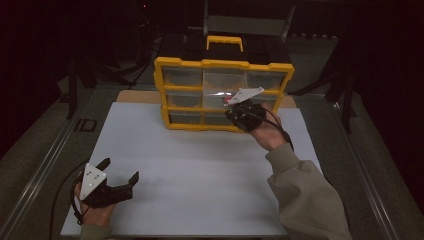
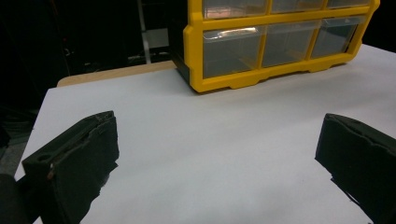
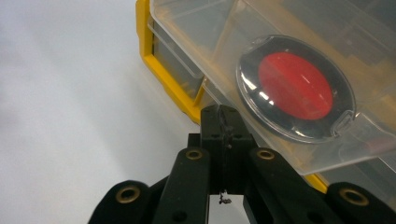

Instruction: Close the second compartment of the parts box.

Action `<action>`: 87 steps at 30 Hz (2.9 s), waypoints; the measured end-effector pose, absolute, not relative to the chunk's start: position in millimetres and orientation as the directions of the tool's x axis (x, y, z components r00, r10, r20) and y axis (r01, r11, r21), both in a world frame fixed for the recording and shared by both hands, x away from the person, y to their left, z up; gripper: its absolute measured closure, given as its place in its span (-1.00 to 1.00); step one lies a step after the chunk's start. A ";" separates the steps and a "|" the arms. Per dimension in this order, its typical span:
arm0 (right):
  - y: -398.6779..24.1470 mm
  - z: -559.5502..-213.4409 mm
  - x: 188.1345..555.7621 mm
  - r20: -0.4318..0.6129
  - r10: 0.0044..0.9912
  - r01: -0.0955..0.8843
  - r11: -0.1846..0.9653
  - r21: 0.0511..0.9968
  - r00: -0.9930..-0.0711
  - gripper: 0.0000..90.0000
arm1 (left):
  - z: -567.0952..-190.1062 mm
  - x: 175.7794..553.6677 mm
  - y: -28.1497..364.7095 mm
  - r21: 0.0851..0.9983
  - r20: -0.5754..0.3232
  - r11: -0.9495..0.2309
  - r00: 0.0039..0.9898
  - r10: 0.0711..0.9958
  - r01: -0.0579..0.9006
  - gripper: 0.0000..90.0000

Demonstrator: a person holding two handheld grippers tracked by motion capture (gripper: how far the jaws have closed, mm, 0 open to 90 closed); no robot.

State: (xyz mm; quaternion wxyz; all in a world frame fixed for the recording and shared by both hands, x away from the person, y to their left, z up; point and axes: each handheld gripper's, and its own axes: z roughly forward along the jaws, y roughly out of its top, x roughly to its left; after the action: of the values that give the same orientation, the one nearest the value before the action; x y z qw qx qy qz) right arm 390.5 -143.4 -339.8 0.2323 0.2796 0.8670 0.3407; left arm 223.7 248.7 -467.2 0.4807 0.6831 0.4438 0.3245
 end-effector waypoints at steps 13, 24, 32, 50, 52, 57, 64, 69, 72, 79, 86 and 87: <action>-141.7 -336.7 395.8 -0.210 0.651 0.323 0.599 0.733 -0.730 0.99 | -467.7 223.8 248.9 0.945 0.014 -0.142 0.396 0.918 0.295 -1.00; -143.5 -337.3 403.2 -0.201 0.678 0.339 0.575 0.745 -0.707 0.99 | -467.7 223.8 248.8 0.945 0.012 -0.139 0.395 0.919 0.295 -1.00; -145.3 -336.2 406.7 -0.180 0.693 0.344 0.545 0.764 -0.698 0.99 | -467.7 223.7 248.7 0.945 0.015 -0.142 0.394 0.919 0.294 -1.00; -144.6 -336.8 415.2 -0.178 0.713 0.346 0.524 0.778 -0.678 1.00 | -467.6 223.6 249.9 0.946 0.010 -0.136 0.391 0.920 0.295 -1.00; -144.4 -336.5 416.1 -0.176 0.715 0.347 0.520 0.780 -0.677 1.00 | -467.7 223.6 249.6 0.946 0.010 -0.136 0.391 0.921 0.295 -1.00; -144.4 -335.8 418.6 -0.172 0.724 0.353 0.512 0.783 -0.668 1.00 | -467.6 223.2 250.2 0.947 0.007 -0.132 0.389 0.921 0.294 -1.00; -144.0 -333.7 421.8 -0.175 0.731 0.352 0.506 0.788 -0.660 1.00 | -467.5 223.4 249.6 0.946 0.011 -0.137 0.391 0.920 0.295 -1.00; -142.9 -334.2 425.0 -0.167 0.741 0.358 0.493 0.793 -0.650 1.00 | -467.4 223.0 250.0 0.945 0.010 -0.136 0.390 0.921 0.297 -1.00; -142.8 -334.7 426.5 -0.167 0.746 0.360 0.488 0.795 -0.645 1.00 | -467.4 222.9 249.9 0.946 0.011 -0.137 0.390 0.921 0.295 -1.00; -142.5 -335.0 429.2 -0.164 0.754 0.364 0.480 0.798 -0.636 1.00 | -467.5 223.0 249.8 0.945 0.010 -0.136 0.391 0.921 0.296 -1.00; -141.4 -336.3 433.9 -0.159 0.767 0.368 0.466 0.805 -0.622 1.00 | -467.8 223.4 249.4 0.945 0.010 -0.137 0.391 0.920 0.297 -1.00; -141.4 -336.3 434.3 -0.160 0.768 0.369 0.465 0.805 -0.620 1.00 | -467.9 223.5 249.3 0.945 0.010 -0.137 0.391 0.920 0.297 -1.00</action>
State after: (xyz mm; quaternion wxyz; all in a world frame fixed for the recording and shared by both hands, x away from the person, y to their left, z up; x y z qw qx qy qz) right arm 434.3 -141.4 -336.3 0.2614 0.3486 0.8150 0.3820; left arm 223.5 249.3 -467.9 0.4815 0.6811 0.4470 0.3234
